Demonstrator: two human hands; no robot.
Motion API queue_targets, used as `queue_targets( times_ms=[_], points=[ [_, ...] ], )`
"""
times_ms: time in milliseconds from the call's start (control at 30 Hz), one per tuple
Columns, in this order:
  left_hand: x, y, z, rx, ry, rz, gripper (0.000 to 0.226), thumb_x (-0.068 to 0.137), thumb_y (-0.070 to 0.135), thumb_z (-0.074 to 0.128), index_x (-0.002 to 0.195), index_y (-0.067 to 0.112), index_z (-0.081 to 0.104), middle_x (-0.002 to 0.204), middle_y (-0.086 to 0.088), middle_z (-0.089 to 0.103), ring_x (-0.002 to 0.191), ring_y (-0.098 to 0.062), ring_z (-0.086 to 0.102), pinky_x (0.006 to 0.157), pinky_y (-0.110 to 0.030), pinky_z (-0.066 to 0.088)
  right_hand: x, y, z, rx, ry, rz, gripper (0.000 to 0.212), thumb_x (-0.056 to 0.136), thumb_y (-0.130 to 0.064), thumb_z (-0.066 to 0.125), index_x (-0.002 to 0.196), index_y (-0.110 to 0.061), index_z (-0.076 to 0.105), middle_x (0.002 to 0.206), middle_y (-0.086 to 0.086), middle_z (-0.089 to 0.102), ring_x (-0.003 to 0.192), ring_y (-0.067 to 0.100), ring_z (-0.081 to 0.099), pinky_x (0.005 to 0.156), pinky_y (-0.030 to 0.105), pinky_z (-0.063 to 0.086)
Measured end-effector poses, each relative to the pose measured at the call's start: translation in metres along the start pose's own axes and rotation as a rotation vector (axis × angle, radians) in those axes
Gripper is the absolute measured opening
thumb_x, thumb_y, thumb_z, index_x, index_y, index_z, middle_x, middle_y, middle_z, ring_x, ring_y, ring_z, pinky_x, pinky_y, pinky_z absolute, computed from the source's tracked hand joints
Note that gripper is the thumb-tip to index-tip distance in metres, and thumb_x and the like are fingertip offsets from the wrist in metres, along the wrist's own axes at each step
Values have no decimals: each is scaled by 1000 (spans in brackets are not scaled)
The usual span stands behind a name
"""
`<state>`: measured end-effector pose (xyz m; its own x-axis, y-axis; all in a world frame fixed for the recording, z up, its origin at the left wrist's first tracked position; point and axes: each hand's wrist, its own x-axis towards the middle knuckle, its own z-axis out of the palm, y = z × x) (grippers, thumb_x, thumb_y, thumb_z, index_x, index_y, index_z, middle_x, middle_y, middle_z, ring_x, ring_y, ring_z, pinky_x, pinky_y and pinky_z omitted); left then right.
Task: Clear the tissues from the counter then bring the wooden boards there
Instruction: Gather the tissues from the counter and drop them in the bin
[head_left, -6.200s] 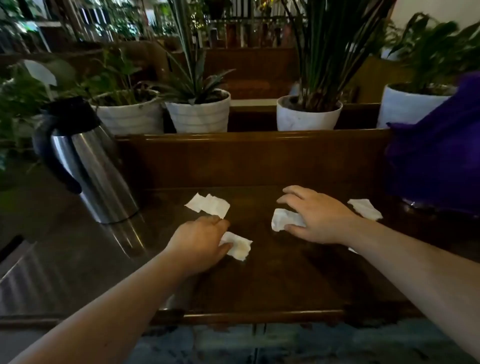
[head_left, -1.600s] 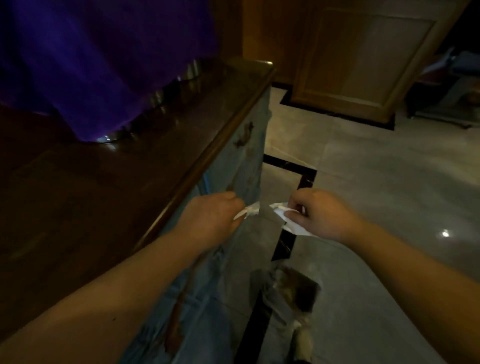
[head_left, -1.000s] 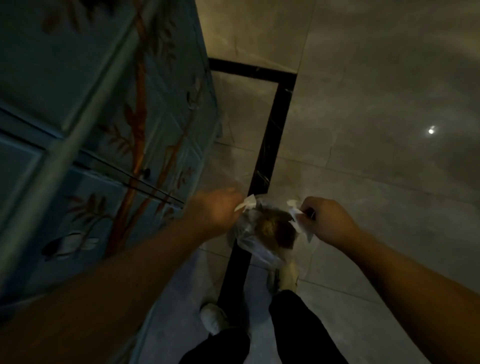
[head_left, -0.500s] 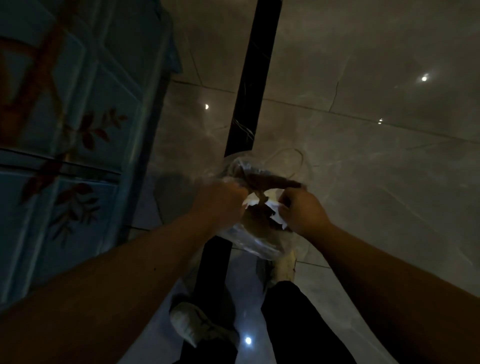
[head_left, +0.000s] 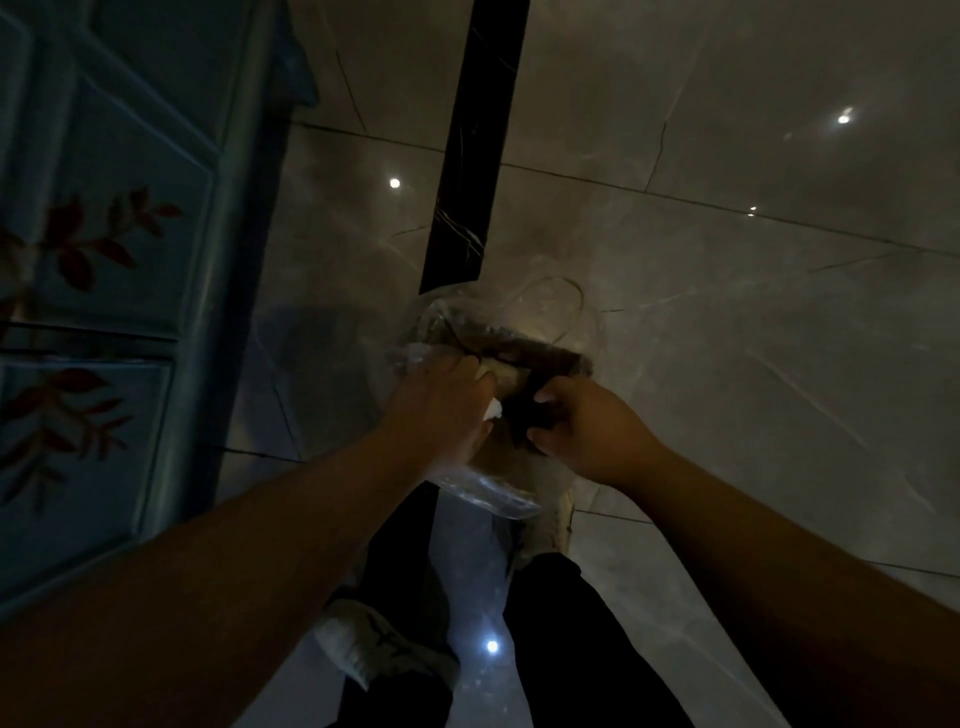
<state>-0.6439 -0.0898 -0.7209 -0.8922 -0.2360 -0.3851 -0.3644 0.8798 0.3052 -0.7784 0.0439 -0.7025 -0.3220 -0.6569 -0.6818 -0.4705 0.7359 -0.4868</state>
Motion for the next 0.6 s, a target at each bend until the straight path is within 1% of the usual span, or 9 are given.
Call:
queue_targets(
  times_ms=[100, 167, 233, 333, 400, 433, 500, 533, 600],
  points=[
    [-6, 3, -15, -7, -18, -18, 58, 82, 41, 59, 132, 15, 46, 133, -12, 52, 120, -31, 49, 95, -46, 46, -15, -7, -14, -60, -3, -80, 56, 81, -27, 72, 132, -17, 51, 132, 12, 53, 116, 29, 55, 91, 34, 45],
    [-11, 6, -31, -6, -39, -27, 65, 84, 42, 58, 139, 13, 39, 141, -13, 46, 128, -31, 43, 103, -47, 40, -25, -13, -26, -96, -1, -138, 63, 79, -31, 73, 135, -18, 48, 137, 11, 49, 118, 31, 53, 93, 38, 48],
    [-20, 11, -55, 9, -26, -25, 69, 83, 42, 59, 141, 12, 36, 145, -14, 43, 131, -32, 40, 107, -46, 35, -36, -23, -44, -154, 17, -191, 71, 77, -35, 73, 139, -20, 42, 142, 11, 44, 121, 33, 51, 93, 40, 49],
    [-33, 18, -105, 26, 39, -15, 68, 81, 38, 62, 139, 9, 40, 142, -17, 45, 130, -34, 41, 106, -48, 33, -57, -45, -82, -305, 80, -233, 82, 78, -46, 70, 147, -22, 32, 154, 14, 31, 133, 36, 39, 100, 44, 43],
    [-43, 24, -145, 43, 62, -33, 67, 82, 40, 58, 138, 10, 39, 143, -17, 44, 131, -34, 40, 106, -49, 32, -73, -64, -109, -393, 103, -264, 87, 79, -52, 66, 149, -22, 25, 159, 15, 22, 139, 35, 31, 105, 46, 39],
    [-50, 28, -170, 63, 87, -30, 66, 82, 42, 54, 138, 10, 40, 143, -18, 45, 131, -35, 40, 106, -50, 34, -83, -75, -124, -427, 117, -282, 88, 79, -53, 65, 150, -21, 24, 159, 16, 20, 140, 36, 30, 106, 47, 39],
    [-68, 40, -221, 118, 139, 41, 63, 84, 44, 46, 135, 7, 44, 139, -22, 48, 127, -38, 45, 102, -53, 39, -111, -98, -154, -488, 144, -306, 88, 80, -55, 63, 150, -21, 22, 159, 18, 21, 140, 37, 30, 107, 48, 38],
    [-78, 46, -244, 145, 182, 80, 62, 85, 43, 45, 134, 5, 46, 137, -24, 50, 125, -40, 47, 100, -54, 40, -124, -109, -166, -509, 146, -306, 89, 79, -56, 61, 151, -21, 22, 159, 18, 21, 141, 37, 29, 107, 48, 37],
    [-96, 58, -293, 220, 252, 128, 60, 88, 41, 49, 136, 6, 45, 139, -23, 48, 127, -40, 45, 103, -54, 38, -154, -131, -192, -539, 188, -295, 90, 79, -60, 57, 151, -22, 19, 159, 18, 19, 142, 37, 26, 110, 48, 32]
  ],
)
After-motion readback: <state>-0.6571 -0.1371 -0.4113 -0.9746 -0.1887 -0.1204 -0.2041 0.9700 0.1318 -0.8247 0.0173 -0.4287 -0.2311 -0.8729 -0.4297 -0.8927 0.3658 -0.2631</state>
